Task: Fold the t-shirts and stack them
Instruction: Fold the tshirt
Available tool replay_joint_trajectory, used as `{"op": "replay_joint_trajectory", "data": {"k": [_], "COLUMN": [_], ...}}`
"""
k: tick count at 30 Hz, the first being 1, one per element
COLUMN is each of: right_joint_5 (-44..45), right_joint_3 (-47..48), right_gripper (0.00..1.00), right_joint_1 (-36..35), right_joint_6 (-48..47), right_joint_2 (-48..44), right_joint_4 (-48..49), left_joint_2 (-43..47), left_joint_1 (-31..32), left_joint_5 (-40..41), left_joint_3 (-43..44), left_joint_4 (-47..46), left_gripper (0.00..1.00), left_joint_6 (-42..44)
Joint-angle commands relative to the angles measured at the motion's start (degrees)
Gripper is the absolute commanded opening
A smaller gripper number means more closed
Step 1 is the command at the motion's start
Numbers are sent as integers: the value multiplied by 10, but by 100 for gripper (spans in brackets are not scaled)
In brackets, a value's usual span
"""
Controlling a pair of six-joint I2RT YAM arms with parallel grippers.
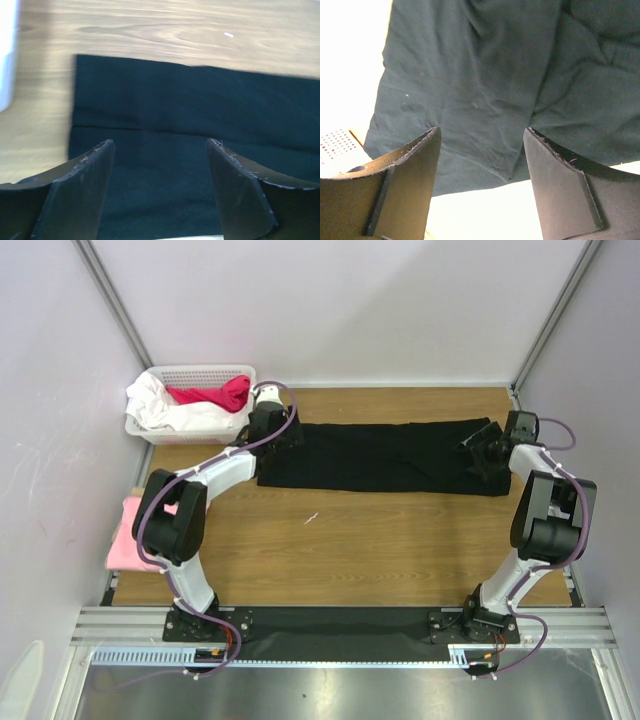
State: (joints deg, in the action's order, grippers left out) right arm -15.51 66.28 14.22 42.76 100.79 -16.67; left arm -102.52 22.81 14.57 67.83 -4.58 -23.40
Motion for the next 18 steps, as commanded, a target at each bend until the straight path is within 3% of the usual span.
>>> {"op": "replay_joint_trajectory", "data": {"k": [1,2,4,11,18], "right_joint_5": [7,15,23,32,43], "right_joint_3": [-12,-10,-6,11,23], "right_gripper": [73,73,73,72,72], "right_joint_1": [-12,-22,-30,-44,-44], "right_joint_6": [30,31,38,42,36], "right_joint_2": [-8,-3,10,54,85], "right_joint_4": [51,52,62,81,68], "left_joint_2": [6,-5,-8,-86,-133], "left_joint_1": [1,1,0,0,2], "left_joint_5": [-124,-136,-127,-160,-109], "left_joint_3": [14,19,23,71,113], "left_joint_4": [-47,-47,-39,-4,80], "left_gripper": [81,86,88,86,85], "left_joint_6": [63,70,56,-15,-45]}}
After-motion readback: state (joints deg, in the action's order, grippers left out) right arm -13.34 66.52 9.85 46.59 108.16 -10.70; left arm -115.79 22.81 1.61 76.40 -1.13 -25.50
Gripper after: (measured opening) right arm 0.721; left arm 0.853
